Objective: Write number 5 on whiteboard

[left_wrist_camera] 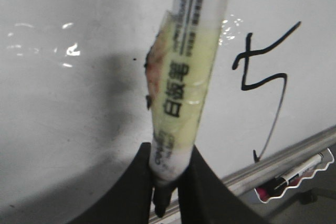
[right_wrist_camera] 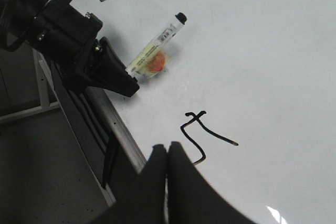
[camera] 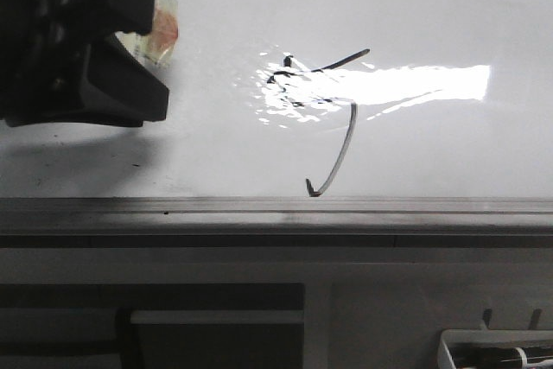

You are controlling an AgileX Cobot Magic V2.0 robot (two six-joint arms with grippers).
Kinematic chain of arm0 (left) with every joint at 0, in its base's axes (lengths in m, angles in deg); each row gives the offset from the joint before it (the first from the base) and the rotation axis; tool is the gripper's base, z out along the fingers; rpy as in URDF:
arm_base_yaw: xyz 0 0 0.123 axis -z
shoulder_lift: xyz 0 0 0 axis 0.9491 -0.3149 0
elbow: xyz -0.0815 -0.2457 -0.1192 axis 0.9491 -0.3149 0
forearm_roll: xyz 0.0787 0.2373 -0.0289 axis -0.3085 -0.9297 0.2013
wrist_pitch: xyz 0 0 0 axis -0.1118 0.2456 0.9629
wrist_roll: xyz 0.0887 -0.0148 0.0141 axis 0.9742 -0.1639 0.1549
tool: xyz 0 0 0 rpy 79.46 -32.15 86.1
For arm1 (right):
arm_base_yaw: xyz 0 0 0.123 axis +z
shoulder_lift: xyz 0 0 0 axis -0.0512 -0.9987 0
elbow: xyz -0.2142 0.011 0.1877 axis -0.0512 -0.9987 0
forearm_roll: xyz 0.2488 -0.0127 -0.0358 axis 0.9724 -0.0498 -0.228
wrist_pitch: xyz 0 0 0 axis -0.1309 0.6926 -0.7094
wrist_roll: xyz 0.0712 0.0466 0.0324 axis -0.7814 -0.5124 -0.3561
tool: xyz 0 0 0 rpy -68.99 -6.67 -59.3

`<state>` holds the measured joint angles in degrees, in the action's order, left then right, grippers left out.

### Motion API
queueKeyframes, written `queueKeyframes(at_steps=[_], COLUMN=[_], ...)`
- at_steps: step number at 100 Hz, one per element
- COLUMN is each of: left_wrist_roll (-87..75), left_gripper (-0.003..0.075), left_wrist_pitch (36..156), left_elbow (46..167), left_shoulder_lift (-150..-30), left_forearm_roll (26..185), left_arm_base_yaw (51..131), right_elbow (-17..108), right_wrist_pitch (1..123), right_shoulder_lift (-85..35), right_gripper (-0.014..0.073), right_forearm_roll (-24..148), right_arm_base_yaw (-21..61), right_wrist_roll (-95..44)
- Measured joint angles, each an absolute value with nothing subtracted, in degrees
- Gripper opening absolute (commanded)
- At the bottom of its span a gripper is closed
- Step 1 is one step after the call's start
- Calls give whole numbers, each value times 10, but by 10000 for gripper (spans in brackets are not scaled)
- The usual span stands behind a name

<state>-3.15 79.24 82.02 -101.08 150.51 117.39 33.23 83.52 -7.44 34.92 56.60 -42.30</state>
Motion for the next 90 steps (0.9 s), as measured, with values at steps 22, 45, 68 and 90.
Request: queueKeyframes(at_steps=[22, 45, 68, 90], left_wrist_roll=[-37, -43, -44, -45], left_gripper=[-20, -20, -20, 101], left_wrist_pitch=[694, 689, 686, 683], left_elbow=[820, 825, 826, 826], left_shoulder_lift=[-1057, -1083, -1086, -1087], left_forearm_roll=[1551, 1552, 1552, 1552], left_arm_base_yaw=[1225, 1235, 1236, 1236], right_elbow=[320, 318, 318, 318], right_wrist_pitch=[837, 838, 839, 840], right_shoulder_lift=[-74, -74, -74, -74], right_gripper=[-61, -61, -61, -61], right_forearm_roll=[352, 352, 353, 353], right_arm_base_yaw=[566, 566, 566, 566], right_wrist_roll=[-428, -443, -445, -445])
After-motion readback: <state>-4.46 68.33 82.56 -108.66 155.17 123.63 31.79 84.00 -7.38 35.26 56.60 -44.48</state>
